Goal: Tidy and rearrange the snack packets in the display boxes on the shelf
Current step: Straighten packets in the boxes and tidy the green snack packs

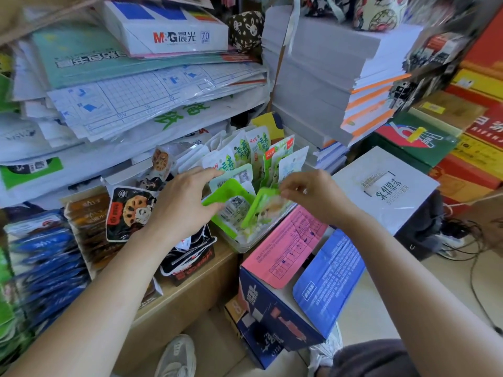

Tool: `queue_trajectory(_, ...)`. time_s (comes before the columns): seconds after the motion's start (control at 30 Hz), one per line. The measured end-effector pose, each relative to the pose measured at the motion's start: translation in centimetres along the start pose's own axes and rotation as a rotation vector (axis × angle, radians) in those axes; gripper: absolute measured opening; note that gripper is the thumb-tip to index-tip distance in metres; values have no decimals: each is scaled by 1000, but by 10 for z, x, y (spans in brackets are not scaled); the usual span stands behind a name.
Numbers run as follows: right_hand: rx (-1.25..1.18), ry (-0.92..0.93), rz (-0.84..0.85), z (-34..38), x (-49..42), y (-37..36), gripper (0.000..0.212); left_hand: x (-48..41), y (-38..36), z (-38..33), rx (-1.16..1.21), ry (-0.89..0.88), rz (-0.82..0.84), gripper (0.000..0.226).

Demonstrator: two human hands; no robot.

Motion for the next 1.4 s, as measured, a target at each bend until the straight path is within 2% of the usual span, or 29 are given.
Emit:
queue_trajectory(0.1, -257, -45, -197, 7, 3, 14, 6, 1, 1, 0, 19, 3, -2, 60)
queue_trajectory(0.17, -338, -65, -211, 12, 3, 10, 4, 0, 3, 0, 64, 20, 5, 55)
queue_trajectory(0.37, -341, -29, -183, 18, 0, -1, 3, 3, 12, 1, 174, 80, -15, 36)
queue_trajectory(0.47, -377, -44, -276, 16, -1, 12, 12, 3, 13, -1, 157, 72, -29, 28)
queue_trajectory(0.57, -577, -14, -358, 22, 2, 21, 22, 3, 13, -1, 164, 84, -36, 28)
queue_trajectory(0.77, -758, -19, -279, 33, 2, 3, 5, 1, 15, 2, 278, 137, -13, 27)
queue_trajectory(0.9, -858, 29, -339, 33, -1, 15, 4, -1, 14, 6, 278, 140, -15, 26)
queue_trajectory(1.17, -879, -34, -203, 27, -4, -37, 7, -1, 18, 8, 316, 100, 23, 21)
queue_trajectory(1.27, -828, -73, -170, 20, 1, -51, 12, 1, 21, 10, 362, 79, 47, 29)
queue_trajectory(1.33, -800, -100, -179, 17, 4, -57, 15, 2, 26, 12, 446, 84, -15, 35)
queue_trajectory(1.4, -751, -116, -204, 18, 6, -62, 17, 1, 30, 8, 594, 76, -75, 28)
Point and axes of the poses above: each hand's wrist, its own x-axis away from the middle knuckle, its own y-axis out of the back of the hand, z = x × y, the point moved 2 cm from there along -x, towards the middle knuckle, and after that the axes turned 1 degree about -x, right-handed, at the moved point
